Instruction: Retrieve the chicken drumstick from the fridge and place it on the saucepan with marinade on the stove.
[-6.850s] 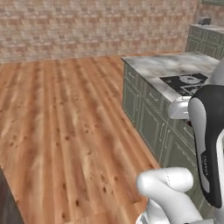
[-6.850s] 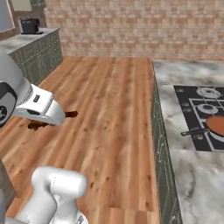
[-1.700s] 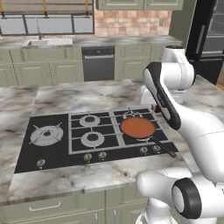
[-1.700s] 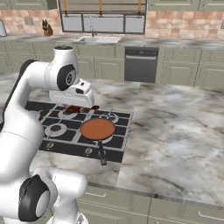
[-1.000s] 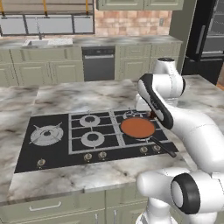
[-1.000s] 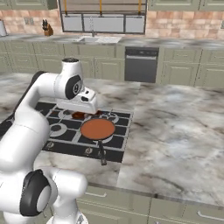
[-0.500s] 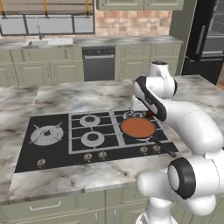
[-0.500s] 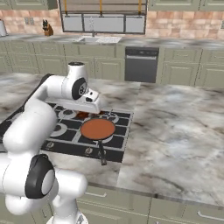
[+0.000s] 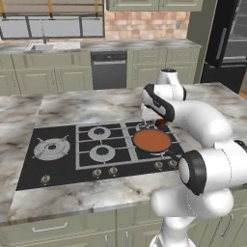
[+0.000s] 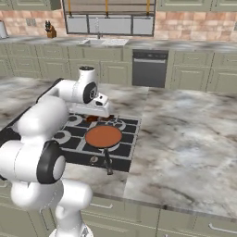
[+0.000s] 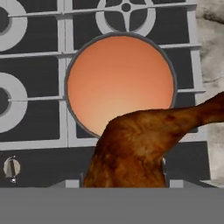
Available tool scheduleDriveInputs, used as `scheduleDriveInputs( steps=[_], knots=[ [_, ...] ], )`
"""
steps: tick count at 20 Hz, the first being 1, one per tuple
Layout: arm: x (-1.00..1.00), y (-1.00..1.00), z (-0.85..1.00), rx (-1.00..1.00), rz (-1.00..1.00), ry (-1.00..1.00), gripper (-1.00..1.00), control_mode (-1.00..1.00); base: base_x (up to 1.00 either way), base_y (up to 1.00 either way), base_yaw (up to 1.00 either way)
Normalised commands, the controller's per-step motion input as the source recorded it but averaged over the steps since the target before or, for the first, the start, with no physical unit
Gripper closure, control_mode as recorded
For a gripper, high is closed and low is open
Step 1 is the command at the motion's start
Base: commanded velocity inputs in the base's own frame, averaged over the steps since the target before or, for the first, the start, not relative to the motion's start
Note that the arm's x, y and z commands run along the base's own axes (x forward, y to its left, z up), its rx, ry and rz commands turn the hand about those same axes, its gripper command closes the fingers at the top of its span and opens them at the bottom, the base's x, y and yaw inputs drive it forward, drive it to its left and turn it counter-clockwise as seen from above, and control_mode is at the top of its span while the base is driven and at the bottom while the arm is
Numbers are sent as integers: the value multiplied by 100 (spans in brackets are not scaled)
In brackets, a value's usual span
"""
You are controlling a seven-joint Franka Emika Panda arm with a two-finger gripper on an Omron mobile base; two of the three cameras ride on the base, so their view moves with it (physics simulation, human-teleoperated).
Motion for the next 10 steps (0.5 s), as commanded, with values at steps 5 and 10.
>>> scheduleDriveInputs(
  steps=[5,10],
  knots=[
    [46,0,-31,0,0,3,100,-100,0,0,0],
    [32,0,-42,0,0,2,100,-100,0,0,0]
  ],
)
